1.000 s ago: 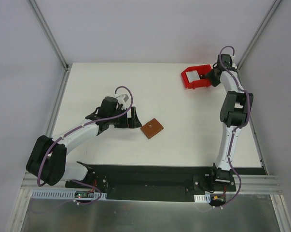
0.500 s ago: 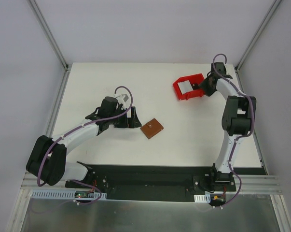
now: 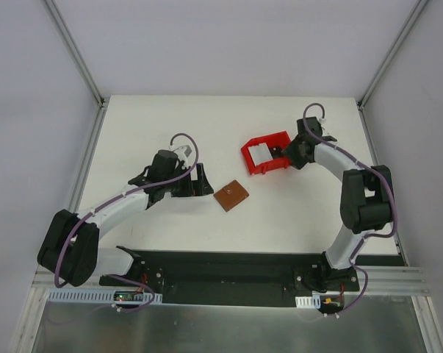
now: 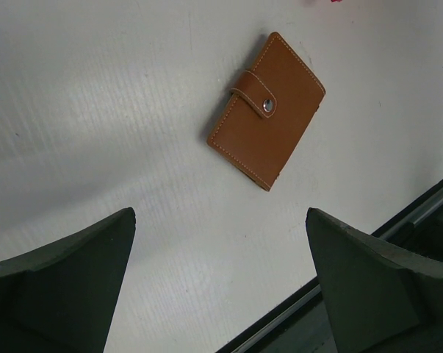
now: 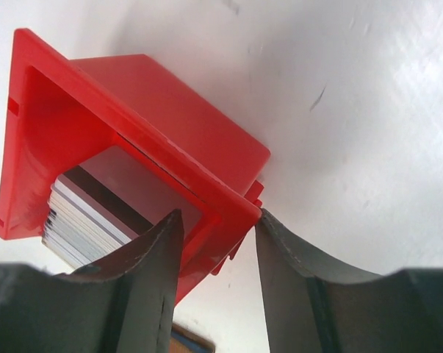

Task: Put the credit cards into the card holder
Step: Move the storage box to the center of the board.

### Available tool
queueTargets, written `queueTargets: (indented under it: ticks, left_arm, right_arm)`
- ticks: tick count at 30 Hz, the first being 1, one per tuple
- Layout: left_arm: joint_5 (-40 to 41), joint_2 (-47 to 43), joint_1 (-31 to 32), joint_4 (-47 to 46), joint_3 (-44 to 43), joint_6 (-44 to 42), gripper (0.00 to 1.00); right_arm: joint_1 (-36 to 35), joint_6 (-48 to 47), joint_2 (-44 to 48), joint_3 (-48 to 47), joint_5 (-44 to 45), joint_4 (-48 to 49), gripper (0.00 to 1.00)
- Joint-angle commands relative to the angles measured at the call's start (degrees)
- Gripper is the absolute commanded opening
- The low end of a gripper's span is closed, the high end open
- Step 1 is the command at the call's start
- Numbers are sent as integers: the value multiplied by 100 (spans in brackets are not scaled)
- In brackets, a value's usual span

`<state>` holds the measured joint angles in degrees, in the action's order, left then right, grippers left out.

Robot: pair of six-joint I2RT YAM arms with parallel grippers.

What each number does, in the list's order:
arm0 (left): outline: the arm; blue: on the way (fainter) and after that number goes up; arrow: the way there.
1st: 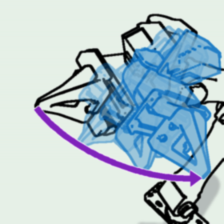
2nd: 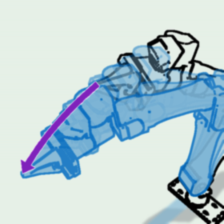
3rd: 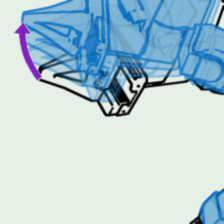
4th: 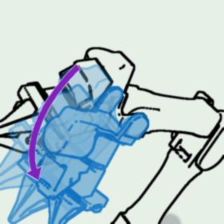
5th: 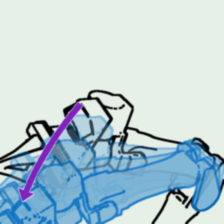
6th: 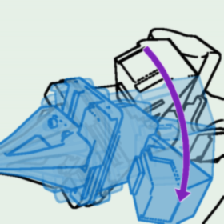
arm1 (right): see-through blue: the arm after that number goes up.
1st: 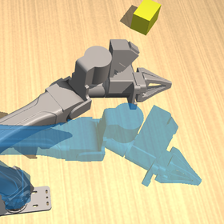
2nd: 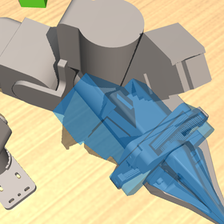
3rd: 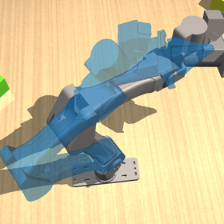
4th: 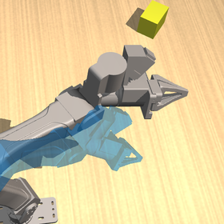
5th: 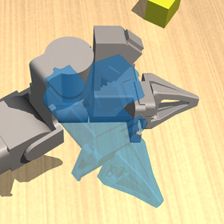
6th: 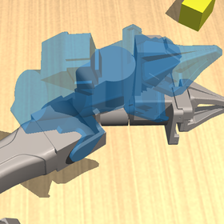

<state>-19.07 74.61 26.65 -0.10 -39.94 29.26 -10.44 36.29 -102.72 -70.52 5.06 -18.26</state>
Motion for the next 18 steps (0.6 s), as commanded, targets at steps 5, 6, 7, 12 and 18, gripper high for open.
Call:
queueTargets:
  ticks: [5,6,7,12,18]
  left_arm:
    - [263,-535,24,-8,426,344,99]
    - [281,-570,24,-8,469,370,99]
    - [298,-596,24,-8,513,414,99]
    - [219,-632,24,-8,672,423,99]
    - [158,-763,24,-8,839,370,99]
  right_arm:
    - [-907,1178,884,671,513,191,49]
    - [-1012,1257,955,706,583,200,49]
    - [-1109,1344,981,724,688,174,49]
    - [-1496,1416,999,742,830,183,49]
    - [-1689,1380,1034,969,883,244,48]
